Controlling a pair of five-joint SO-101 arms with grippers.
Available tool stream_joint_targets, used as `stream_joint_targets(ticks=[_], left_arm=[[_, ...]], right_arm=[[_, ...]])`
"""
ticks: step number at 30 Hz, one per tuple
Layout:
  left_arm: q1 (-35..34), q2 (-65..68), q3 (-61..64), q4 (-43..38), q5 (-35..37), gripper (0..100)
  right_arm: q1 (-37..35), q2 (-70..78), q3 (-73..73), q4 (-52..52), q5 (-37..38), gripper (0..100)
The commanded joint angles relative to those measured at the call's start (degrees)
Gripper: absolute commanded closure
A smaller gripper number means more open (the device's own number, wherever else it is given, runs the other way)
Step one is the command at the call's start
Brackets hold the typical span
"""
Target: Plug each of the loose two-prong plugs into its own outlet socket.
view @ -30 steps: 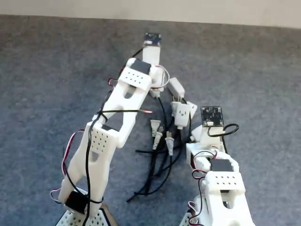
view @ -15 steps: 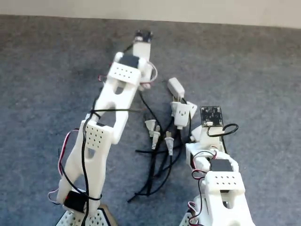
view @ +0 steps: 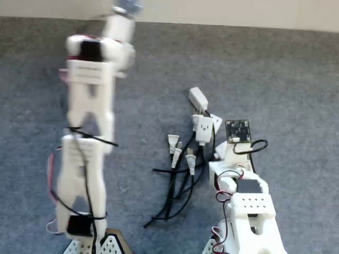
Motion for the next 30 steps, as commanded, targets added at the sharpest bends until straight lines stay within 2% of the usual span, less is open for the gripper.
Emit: stream_joint_targets(ticks=[1, 5, 8, 11, 16, 22, 26, 30], left_arm=[[-11.0, -10.5, 3.7, 0.7, -15.2, 100], [-16.7, -15.5, 17.3, 0.9, -29.5, 100], [-17.5, -19.6, 33.1, 0.9, -35.9, 100], [-15.6, -24.7, 48.8, 0.8, -36.9, 100], [-7.2, -35.1, 72.3, -0.6, -37.2, 100], [4.0, -46.7, 102.5, -15.7, -43.5, 100], [8.1, -52.1, 122.9, -29.7, -48.9, 100], [10.6, -54.8, 136.3, -37.5, -52.2, 100]], right_arm=[[-0.4, 0.0, 0.7, -1.1, -0.2, 94.2], [-0.4, 0.0, 0.7, -1.1, -0.2, 94.2], [-0.4, 0.0, 0.6, -1.1, -0.2, 94.2], [-0.4, 0.0, 0.6, -1.1, -0.2, 94.2], [-0.4, 0.0, 0.6, -1.2, -0.2, 94.2], [-0.4, 0.0, 0.6, -1.2, -0.2, 94.2], [-0.4, 0.0, 0.6, -1.2, -0.2, 94.2], [-0.4, 0.0, 0.6, -1.2, -0.2, 94.2]])
